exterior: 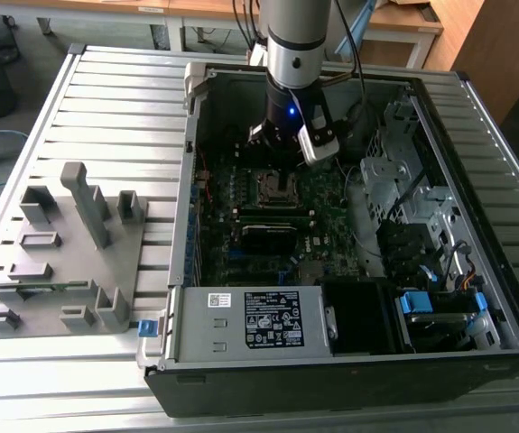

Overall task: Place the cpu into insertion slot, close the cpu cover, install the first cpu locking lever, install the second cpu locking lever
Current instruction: 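Install the second cpu locking lever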

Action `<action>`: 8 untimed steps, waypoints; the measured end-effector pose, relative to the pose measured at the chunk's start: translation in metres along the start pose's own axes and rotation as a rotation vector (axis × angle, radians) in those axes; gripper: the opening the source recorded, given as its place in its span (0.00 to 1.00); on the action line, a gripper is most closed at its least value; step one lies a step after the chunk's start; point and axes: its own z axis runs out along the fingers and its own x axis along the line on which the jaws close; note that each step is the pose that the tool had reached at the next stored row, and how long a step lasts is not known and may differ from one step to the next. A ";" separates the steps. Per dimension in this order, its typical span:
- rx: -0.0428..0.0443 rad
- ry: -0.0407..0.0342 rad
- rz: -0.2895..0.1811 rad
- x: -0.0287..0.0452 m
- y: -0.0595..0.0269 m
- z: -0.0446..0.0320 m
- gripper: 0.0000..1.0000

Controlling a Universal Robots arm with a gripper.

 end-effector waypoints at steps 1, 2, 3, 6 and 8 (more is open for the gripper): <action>0.0000 0.0000 0.000 0.0001 -0.0002 0.0001 0.10; 0.0000 -0.0001 0.000 0.0004 -0.0002 0.0002 0.10; -0.0001 -0.0001 0.000 0.0011 -0.0004 0.0004 0.10; -0.0001 -0.0001 0.000 0.0049 -0.0008 0.0018 0.10; 0.0000 -0.0001 0.000 0.0072 -0.0012 0.0027 0.10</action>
